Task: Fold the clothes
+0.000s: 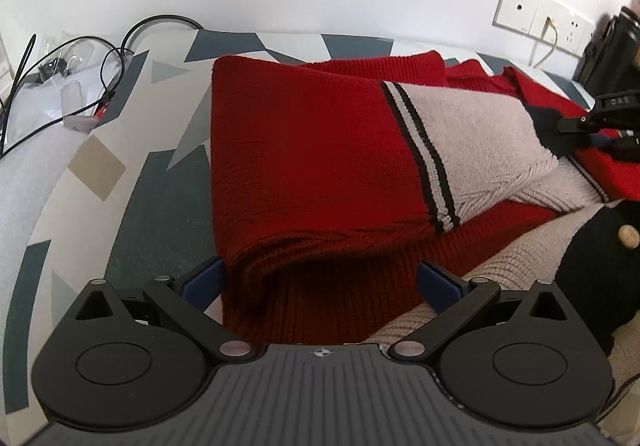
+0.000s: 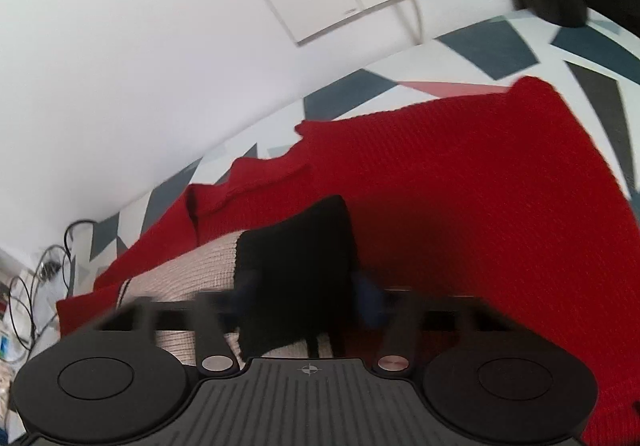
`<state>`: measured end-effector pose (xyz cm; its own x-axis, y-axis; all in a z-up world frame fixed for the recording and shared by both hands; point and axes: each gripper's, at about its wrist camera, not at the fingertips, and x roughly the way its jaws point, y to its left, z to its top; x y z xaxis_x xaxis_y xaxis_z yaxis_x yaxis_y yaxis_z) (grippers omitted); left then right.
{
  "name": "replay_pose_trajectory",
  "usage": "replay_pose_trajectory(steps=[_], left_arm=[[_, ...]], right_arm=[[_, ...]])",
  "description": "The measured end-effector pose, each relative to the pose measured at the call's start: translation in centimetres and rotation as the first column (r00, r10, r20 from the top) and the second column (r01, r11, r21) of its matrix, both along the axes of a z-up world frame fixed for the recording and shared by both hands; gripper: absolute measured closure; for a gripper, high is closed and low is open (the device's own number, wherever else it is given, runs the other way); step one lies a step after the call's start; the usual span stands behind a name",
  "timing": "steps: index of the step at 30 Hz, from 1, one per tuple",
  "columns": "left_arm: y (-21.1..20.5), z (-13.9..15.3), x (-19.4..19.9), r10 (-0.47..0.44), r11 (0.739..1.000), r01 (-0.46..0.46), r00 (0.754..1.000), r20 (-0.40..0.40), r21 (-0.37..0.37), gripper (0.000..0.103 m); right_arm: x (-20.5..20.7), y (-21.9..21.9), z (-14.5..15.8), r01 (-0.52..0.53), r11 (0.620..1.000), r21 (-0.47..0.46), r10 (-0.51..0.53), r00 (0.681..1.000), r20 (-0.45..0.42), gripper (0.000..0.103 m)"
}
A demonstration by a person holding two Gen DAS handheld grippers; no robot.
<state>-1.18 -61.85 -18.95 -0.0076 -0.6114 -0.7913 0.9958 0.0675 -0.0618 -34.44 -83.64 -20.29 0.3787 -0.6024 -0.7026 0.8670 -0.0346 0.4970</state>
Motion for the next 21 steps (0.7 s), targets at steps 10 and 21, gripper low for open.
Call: replay_pose_trajectory(steps=[10,21], left_arm=[[-0.8,-0.5,2.0,0.056,0.998,-0.058,0.995,0.080,0.025,0.001],[-1.2,-0.7,2.7,0.066,0.996,-0.068,0.996,0.058,0.048,0.001]], right_arm=[[-4.3,2.1,8.5,0.131,0.928,-0.348,-0.114,0.991,0.069,0.095],[-10.5,6.8,2.3,0.253,0.964,-0.081,-0.255,0.967,-0.007,0.102]])
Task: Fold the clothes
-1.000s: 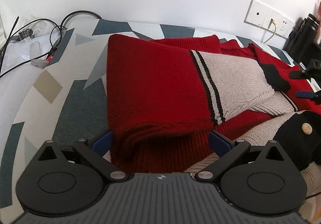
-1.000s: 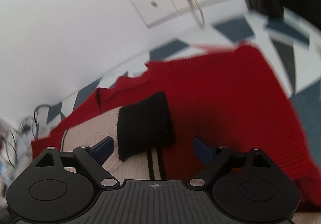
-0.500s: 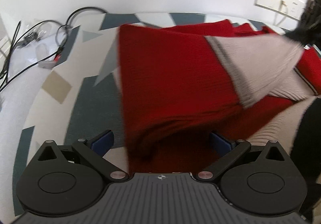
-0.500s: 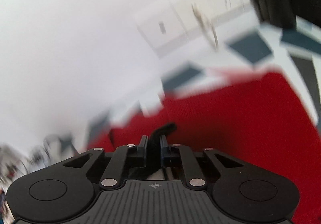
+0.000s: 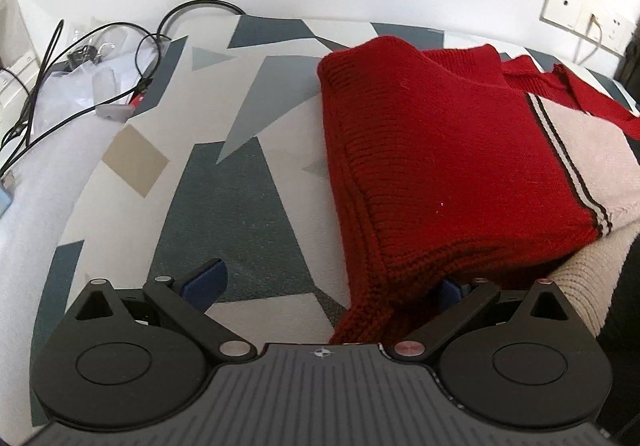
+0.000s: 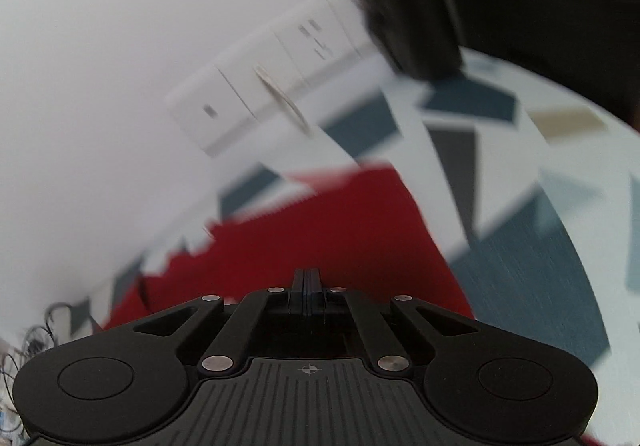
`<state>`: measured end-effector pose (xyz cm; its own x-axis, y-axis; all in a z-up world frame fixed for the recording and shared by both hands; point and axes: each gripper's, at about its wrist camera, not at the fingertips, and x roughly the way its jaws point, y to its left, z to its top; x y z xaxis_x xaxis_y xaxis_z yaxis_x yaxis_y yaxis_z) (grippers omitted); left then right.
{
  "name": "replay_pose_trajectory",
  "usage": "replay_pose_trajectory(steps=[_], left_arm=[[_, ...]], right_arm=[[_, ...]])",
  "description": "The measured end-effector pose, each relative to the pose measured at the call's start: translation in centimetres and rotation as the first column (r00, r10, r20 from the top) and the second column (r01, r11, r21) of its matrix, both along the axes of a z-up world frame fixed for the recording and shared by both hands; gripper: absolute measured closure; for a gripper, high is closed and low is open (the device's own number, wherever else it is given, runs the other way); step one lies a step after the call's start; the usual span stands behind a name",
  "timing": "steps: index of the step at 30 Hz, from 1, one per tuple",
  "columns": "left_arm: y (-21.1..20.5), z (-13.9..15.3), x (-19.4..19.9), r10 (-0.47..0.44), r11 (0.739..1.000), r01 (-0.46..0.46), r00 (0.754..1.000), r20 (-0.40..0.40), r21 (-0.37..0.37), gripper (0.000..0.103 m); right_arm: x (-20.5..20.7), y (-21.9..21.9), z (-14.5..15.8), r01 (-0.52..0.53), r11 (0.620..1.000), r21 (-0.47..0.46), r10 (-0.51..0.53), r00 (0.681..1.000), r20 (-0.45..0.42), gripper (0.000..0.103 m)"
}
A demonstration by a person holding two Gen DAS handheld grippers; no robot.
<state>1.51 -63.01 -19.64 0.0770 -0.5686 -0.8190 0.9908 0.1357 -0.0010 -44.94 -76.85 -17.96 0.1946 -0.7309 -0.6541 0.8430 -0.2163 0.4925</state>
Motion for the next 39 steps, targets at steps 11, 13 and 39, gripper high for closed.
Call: replay_pose_trajectory(steps=[11,13,39], left_arm=[[-0.2,5.0,-0.4,-0.208,0.971,0.168,0.944,-0.256,-0.168,0.001],[-1.4,5.2,0.1,-0.137,0.981,0.084,0.940,-0.312,-0.177,0.001],[5.4,5.0,-1.7,-0.254,0.956,0.215,0.948,-0.194,-0.201,0.001]], right_arm=[[1.3,-0.9,0.1,-0.050,0.998,-0.024,0.050,0.998,0.024,0.070],[1.9,-1.3,0.1,-0.053,0.998,-0.017,0.054,0.998,0.045,0.068],[0.2,9.9,0.7,0.054,0.998,0.036,-0.055,0.998,0.029,0.039]])
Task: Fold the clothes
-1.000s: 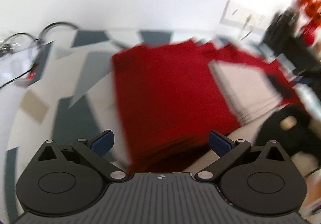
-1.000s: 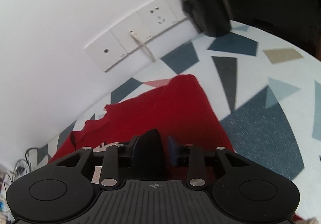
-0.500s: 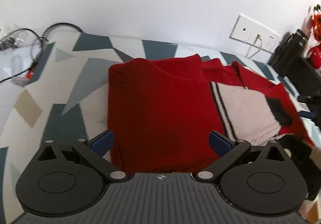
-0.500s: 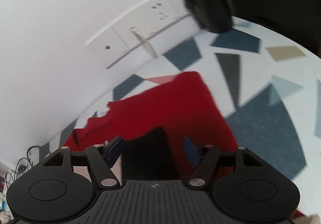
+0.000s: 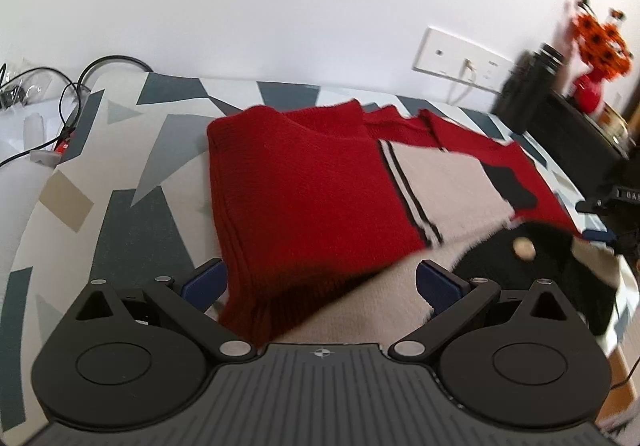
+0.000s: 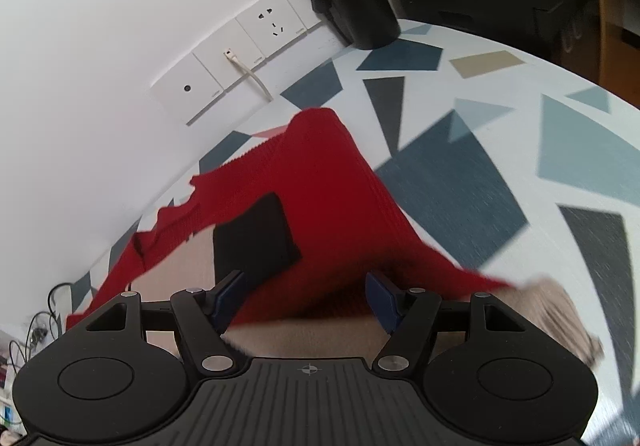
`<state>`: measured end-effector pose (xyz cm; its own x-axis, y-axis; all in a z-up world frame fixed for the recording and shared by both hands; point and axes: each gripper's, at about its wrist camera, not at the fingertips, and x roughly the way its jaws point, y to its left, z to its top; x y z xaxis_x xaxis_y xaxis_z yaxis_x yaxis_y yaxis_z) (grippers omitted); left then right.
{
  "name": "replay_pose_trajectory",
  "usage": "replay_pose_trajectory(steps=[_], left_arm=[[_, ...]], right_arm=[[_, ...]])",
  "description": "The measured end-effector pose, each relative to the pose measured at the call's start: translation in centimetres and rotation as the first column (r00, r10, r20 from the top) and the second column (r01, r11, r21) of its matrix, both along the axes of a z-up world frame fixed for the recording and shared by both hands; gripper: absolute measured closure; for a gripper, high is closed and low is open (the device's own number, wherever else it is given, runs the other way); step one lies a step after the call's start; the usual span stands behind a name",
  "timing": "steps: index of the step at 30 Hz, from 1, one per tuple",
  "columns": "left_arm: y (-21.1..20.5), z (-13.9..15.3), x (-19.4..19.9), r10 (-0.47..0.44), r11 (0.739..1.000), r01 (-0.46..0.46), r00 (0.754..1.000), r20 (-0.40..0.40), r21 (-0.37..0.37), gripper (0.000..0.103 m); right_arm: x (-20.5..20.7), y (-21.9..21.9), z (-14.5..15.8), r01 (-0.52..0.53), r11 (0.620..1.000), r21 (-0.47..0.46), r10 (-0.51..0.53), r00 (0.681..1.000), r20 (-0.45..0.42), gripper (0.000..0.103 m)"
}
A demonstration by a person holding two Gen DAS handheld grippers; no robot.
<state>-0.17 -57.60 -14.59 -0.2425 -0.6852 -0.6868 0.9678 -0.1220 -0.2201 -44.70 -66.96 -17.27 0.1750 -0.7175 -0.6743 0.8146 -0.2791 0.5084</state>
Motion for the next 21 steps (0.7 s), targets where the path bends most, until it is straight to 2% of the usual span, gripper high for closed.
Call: replay_pose_trajectory(steps=[3,5,8,12,17,21], left_arm=[[2.3,-0.5,-0.2,-0.035,0.999,0.035,0.999,0.037,-0.005,0.001],[3.7,-0.9,-0.5,-0.064,0.998,0.064,0.996,0.069,0.009,0.001],[5.6,-1.1,-1.5,-0.121,0.993,0.121,0.984,0.134,0.004,0.001],[7.5,-1.1,-3.5,-0.209,0.977,0.215,0.949,0.234,-0.001,0.001],[9.4,-1.7,-6.9,-0.249,0.954,0.293,0.894,0.374,-0.064,0.001],[9.0,-2.8,-8.8,-0.261,0.953,0.300,0.884,0.388,-0.043,0.001]], right_arm=[[0.6,2.3,0.0,-0.012,1.000,-0.005,0.012,0.999,-0.049,0.037],[1.0,3.6,0.0,-0.013,1.000,0.003,0.014,0.997,-0.079,0.028],[1.5,5.4,-0.1,-0.035,0.999,0.004,0.035,0.995,-0.093,0.028],[2.3,7.1,-0.2,-0.087,0.996,-0.009,0.085,0.987,-0.140,0.027],[2.8,7.5,-0.5,-0.152,0.988,-0.009,0.148,0.970,-0.193,0.026],[2.6,7.5,-0.1,-0.188,0.982,-0.012,0.181,0.959,-0.218,0.026]])
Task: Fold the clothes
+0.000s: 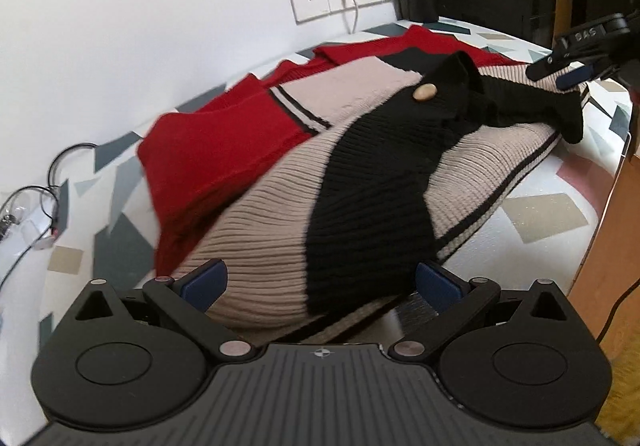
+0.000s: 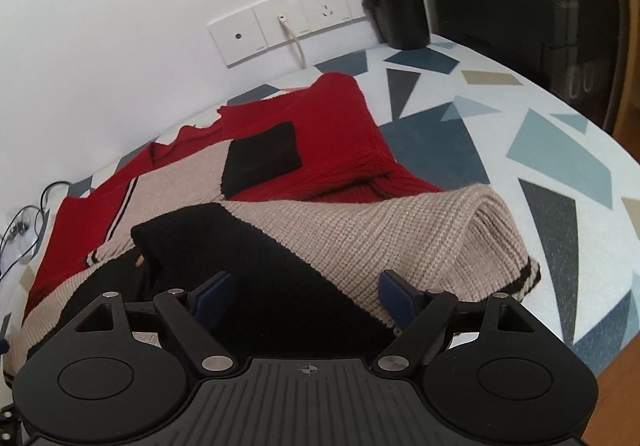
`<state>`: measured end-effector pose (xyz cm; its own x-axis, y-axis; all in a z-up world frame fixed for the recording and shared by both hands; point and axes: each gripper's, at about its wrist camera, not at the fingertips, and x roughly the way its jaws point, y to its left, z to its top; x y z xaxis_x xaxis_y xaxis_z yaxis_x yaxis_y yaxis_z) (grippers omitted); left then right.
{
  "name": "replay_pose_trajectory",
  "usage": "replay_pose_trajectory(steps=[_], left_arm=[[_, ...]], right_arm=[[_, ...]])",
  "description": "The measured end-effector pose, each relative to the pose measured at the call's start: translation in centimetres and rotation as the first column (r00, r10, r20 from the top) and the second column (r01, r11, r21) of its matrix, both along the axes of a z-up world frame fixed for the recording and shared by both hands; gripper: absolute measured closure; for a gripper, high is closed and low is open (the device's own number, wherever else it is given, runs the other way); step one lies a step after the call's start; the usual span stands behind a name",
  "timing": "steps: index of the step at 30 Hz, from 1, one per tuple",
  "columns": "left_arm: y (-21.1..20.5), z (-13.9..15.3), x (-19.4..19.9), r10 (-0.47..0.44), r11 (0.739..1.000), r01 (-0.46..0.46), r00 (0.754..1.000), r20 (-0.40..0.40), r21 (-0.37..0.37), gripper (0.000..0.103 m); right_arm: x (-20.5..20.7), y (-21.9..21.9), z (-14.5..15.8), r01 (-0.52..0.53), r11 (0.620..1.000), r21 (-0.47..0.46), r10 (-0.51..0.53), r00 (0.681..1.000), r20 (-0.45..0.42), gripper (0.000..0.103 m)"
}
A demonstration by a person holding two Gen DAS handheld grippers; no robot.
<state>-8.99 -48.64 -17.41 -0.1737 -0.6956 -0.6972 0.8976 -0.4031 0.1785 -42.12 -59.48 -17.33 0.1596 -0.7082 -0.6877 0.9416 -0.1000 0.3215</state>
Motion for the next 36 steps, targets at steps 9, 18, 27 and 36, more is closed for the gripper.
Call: replay_pose_trajectory(steps=[9,18,27,36], left_arm=[[0.6,-2.0,-2.2,-0.007,0.999,0.013,0.994,0.111,-0.050,0.001],[1.7,-2.5,-3.6,-0.010,0.993,0.034,0.979,0.205,-0.115,0.001],[0.4,0.0,-4.3,0.015,0.967,0.028,0.986,0.165,-0.254,0.001],[2.2,-1.5,-3.4,-0.078,0.977,0.124,0.964,0.252,-0.173,0.001]], right_arm=[[-3.2,4.8,-0.4,0.067,0.995,-0.070,-0.076,0.988,-0.137,0.016],[-1.9,5.8,-3.1,-0.017,1.000,-0.017,0.011,0.951,-0.308,0.016],[1.8,4.6,-0.7,-0.170,0.971,-0.167,0.084,0.898,-0.431,0.014],[2.9,3.8,-1.3,-0.202,0.971,-0.124,0.127,0.884,-0.450,0.014]])
